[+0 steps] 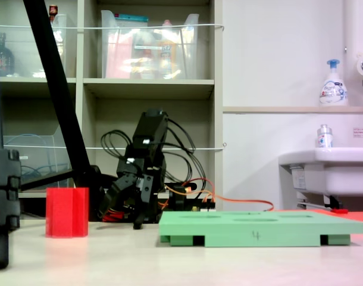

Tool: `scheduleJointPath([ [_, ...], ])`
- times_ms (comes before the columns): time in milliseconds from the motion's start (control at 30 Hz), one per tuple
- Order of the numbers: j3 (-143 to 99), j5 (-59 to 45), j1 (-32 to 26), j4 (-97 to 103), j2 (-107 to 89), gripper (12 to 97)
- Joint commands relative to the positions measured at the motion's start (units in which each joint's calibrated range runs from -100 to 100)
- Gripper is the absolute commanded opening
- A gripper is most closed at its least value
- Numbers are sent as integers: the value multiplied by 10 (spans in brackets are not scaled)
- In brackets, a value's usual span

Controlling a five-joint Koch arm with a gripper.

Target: Put the cross columnar block into the corresponding hole

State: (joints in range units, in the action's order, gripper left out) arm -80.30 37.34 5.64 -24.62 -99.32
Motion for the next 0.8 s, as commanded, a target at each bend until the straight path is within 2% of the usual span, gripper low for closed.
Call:
scheduleJointPath([
  [0,110,25,0,-138,-7,483],
  [167,290,30,-4,-316,-7,506],
  [233,397,30,-4,-405,2,546],
  [333,575,34,-3,-552,182,644],
  [533,743,33,20,-627,386,789],
  [767,853,30,45,-649,567,801],
])
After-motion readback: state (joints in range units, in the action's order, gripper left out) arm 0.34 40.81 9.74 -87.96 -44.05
